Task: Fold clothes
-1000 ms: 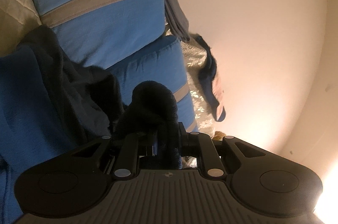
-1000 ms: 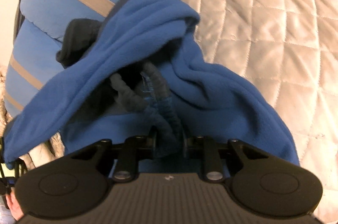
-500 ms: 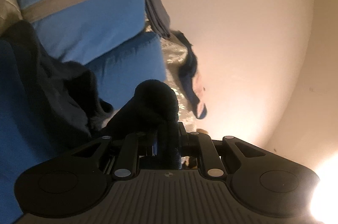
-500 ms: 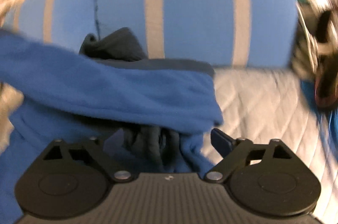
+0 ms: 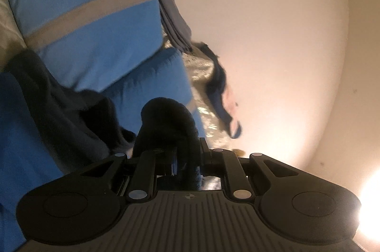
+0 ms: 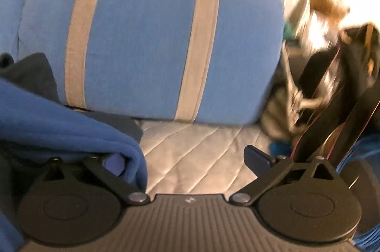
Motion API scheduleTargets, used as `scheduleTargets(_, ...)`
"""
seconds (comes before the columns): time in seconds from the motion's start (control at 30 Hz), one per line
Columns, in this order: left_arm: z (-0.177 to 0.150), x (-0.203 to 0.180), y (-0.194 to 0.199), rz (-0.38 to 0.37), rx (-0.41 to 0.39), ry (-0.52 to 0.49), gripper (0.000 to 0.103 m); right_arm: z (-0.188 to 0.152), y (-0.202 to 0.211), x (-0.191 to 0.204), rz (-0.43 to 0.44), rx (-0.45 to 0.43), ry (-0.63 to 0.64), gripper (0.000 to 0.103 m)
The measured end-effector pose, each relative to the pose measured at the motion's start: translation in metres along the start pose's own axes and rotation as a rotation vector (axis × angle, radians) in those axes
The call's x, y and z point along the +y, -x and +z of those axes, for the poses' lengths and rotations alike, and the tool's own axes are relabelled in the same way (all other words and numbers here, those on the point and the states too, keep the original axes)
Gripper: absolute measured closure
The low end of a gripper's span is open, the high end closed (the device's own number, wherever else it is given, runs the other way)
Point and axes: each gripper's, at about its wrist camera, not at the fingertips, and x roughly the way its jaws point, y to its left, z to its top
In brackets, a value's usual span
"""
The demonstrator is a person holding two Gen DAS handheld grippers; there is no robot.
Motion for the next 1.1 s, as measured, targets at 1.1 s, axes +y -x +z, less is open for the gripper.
scheduleTargets(1.1, 0.031, 0.057, 0.02, 0.173, -0.144, 0.206, 0.087, -0.028, -0.01, 0.03, 0.242, 0.166, 0.2, 0.0)
